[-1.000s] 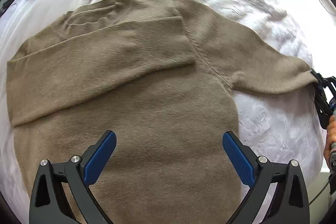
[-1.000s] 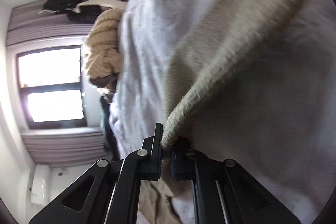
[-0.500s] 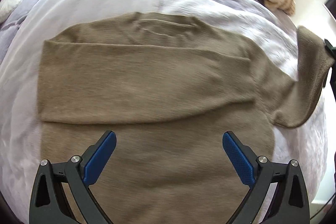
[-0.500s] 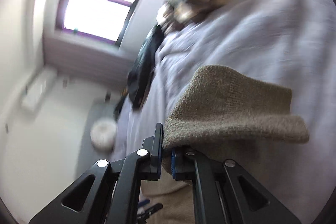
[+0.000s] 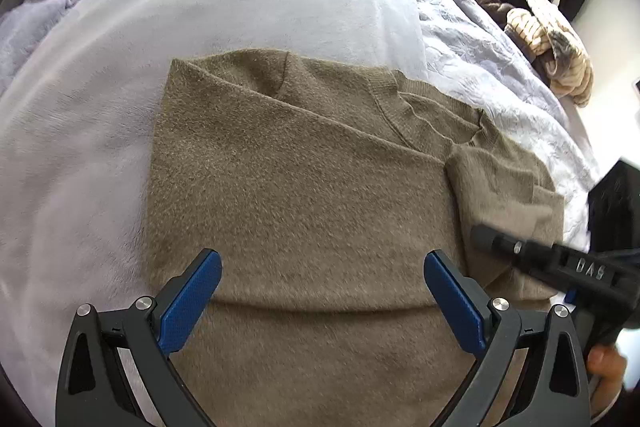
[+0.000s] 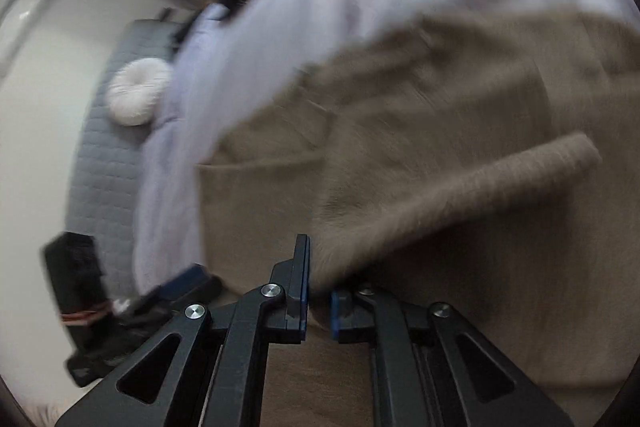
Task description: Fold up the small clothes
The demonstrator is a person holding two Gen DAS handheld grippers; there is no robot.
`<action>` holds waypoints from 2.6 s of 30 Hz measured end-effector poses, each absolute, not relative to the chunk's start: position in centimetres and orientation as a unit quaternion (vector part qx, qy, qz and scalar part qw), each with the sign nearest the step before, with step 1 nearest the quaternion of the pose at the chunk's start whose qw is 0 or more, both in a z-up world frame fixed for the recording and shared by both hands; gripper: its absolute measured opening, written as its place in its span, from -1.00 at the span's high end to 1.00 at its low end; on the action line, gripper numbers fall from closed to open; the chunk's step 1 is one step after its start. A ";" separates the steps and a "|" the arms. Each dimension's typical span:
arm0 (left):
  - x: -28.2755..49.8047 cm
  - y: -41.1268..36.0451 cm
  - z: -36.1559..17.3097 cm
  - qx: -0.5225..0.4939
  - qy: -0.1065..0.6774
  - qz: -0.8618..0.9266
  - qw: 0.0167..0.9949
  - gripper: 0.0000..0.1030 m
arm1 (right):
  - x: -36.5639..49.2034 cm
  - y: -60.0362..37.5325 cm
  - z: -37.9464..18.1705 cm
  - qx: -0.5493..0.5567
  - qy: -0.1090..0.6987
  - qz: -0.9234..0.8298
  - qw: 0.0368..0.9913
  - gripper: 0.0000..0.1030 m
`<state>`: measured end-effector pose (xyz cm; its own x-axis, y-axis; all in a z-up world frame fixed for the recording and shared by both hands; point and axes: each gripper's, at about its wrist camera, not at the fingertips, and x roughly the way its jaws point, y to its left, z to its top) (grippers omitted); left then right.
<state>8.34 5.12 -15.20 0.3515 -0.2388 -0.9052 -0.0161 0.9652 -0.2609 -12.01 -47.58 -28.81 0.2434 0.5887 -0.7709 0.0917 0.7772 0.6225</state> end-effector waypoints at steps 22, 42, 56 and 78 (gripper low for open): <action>11.0 11.8 -20.1 -0.387 0.551 -0.204 0.710 -0.97 | -9.3 -32.6 -26.7 0.063 0.629 0.266 0.728 0.60; 10.2 8.3 -19.2 -0.262 0.630 -0.199 0.703 -0.30 | -19.3 -54.7 -27.0 0.460 0.522 -0.006 0.718 -0.09; 11.0 6.6 -17.9 -0.224 0.596 -0.192 0.747 0.84 | -11.8 -64.2 -26.2 0.344 0.567 0.020 0.749 0.84; 9.7 6.4 -20.3 -0.211 0.603 -0.163 0.752 0.84 | -19.4 -62.5 -27.6 0.518 0.503 0.007 0.691 0.36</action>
<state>9.74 6.43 -20.32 0.2198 -0.4989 -0.8383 -0.0091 0.8582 -0.5132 -19.42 -62.47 -27.59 0.4933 0.5313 -0.6888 0.5122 0.4625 0.7237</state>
